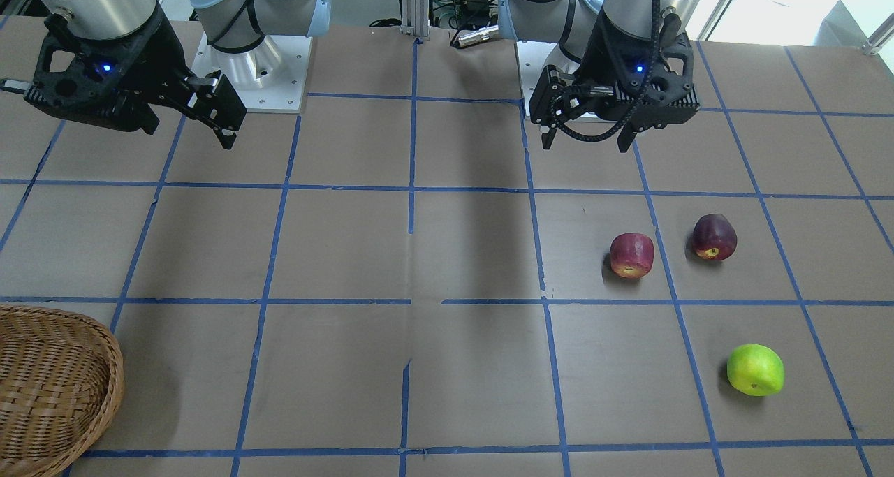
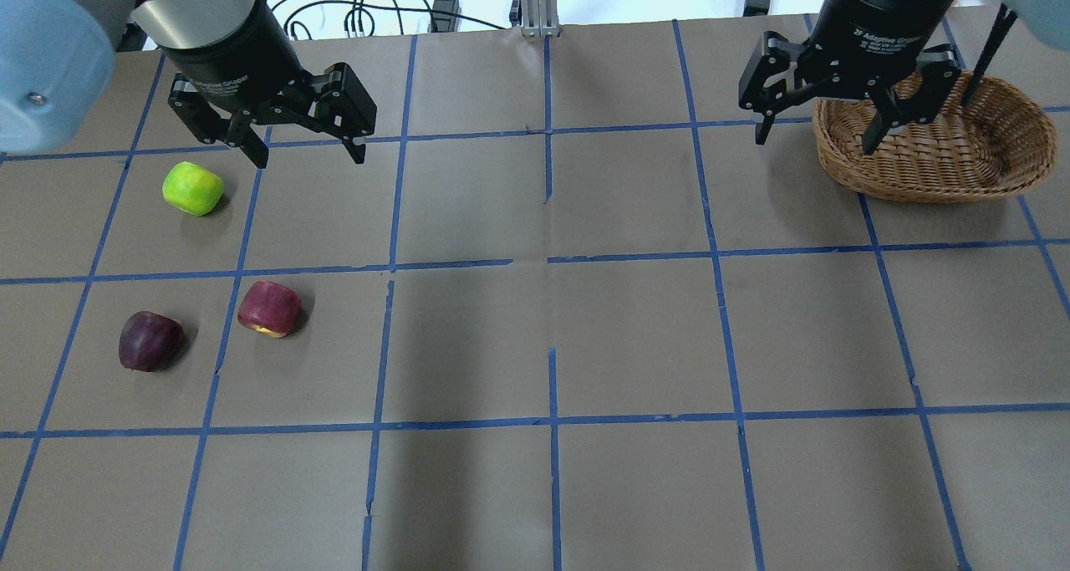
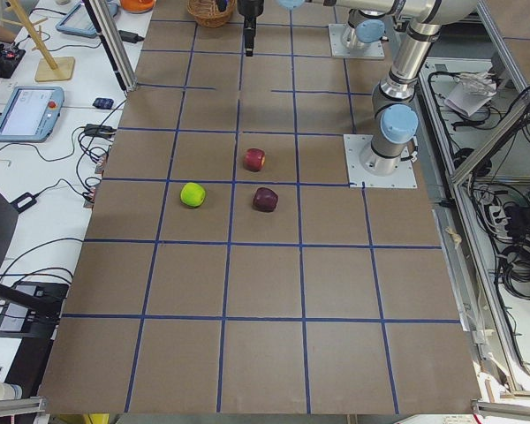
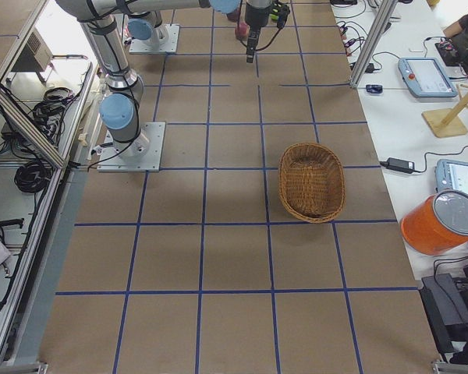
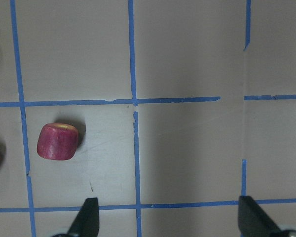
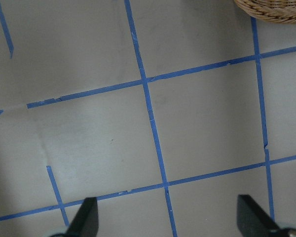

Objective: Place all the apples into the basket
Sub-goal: 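Lower the left gripper toward the apples near the left arm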

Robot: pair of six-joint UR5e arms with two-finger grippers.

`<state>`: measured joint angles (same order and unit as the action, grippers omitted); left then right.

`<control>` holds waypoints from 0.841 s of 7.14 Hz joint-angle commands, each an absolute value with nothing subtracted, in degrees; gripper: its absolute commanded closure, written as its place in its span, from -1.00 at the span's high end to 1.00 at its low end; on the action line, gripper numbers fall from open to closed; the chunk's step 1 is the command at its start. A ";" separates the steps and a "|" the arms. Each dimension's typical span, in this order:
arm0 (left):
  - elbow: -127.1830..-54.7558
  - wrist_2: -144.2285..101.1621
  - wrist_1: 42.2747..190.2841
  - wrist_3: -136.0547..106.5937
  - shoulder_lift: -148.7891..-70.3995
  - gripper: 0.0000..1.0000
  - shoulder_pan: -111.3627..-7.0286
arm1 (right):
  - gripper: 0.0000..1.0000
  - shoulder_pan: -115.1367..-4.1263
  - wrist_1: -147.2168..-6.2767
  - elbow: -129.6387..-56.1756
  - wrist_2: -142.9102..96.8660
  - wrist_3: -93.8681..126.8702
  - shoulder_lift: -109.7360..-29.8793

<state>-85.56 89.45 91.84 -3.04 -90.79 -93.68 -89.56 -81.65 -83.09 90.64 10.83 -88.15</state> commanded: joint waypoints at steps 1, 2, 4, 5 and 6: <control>-85.52 89.65 91.85 -2.73 -90.79 1.00 -93.43 | 1.00 -89.56 -81.65 -82.97 90.70 10.81 -88.15; -85.78 89.82 92.19 -2.72 -90.36 1.00 -93.51 | 1.00 -89.56 -81.65 -82.97 90.70 10.81 -88.15; -87.44 90.61 92.54 -2.55 -90.87 1.00 -92.99 | 1.00 -89.56 -81.74 -83.06 90.88 10.81 -88.07; -91.37 96.97 92.03 2.67 -92.01 1.00 -88.46 | 1.00 -89.56 -81.74 -83.14 90.88 10.81 -88.15; -97.32 98.42 85.67 15.25 -92.28 1.00 -82.07 | 1.00 -89.56 -81.74 -83.06 90.88 10.81 -88.15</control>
